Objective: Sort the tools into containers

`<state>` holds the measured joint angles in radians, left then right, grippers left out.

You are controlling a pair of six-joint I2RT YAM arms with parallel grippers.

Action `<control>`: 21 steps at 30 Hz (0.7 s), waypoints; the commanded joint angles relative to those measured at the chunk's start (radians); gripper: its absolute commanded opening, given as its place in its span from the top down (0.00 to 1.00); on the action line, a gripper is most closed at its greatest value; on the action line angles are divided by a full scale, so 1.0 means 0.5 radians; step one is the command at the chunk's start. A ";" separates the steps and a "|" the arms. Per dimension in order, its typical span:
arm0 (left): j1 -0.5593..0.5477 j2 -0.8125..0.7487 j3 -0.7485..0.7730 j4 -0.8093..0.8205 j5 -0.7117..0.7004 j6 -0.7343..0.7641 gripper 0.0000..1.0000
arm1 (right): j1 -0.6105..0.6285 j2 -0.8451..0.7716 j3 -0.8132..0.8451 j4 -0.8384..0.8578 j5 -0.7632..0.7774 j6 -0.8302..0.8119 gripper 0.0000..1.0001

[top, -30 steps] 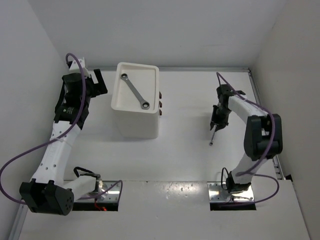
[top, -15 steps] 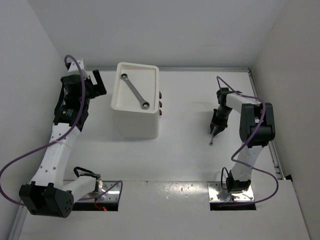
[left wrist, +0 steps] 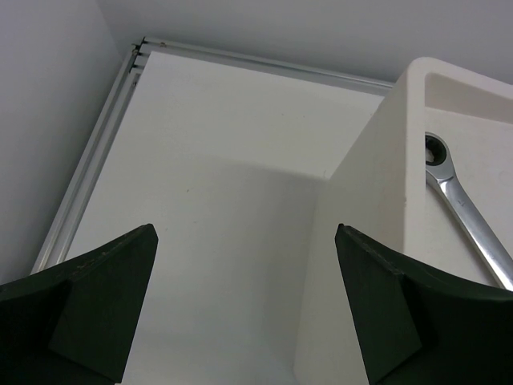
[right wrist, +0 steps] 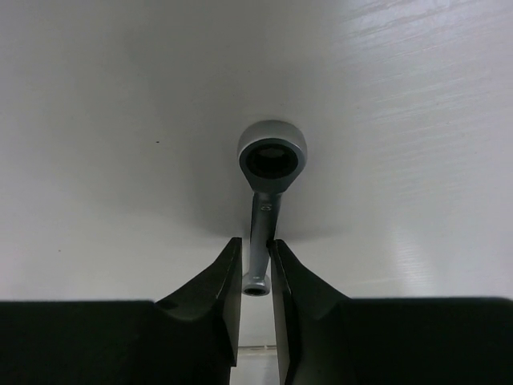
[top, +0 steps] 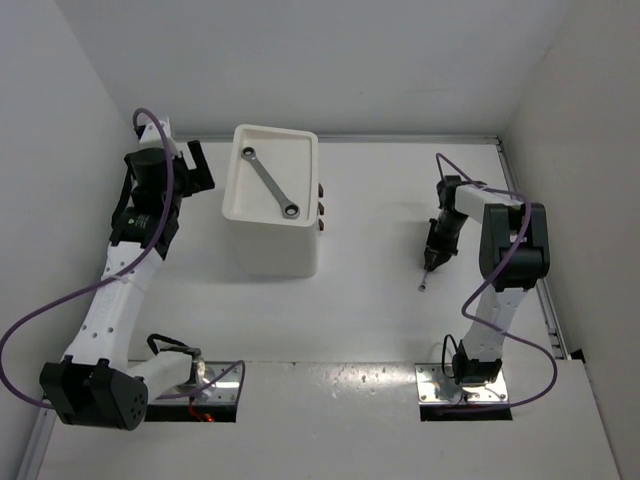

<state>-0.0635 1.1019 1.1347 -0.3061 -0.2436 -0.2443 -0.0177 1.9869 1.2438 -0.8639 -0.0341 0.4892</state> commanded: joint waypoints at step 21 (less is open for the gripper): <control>0.023 0.036 0.016 0.051 0.012 0.007 0.01 | -0.014 0.147 -0.061 0.163 0.026 -0.153 1.00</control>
<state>-0.0635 1.1244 1.1347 -0.3054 -0.2398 -0.2443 -0.0235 2.0068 1.2434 -0.8585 -0.0429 0.4416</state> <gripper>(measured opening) 0.994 0.046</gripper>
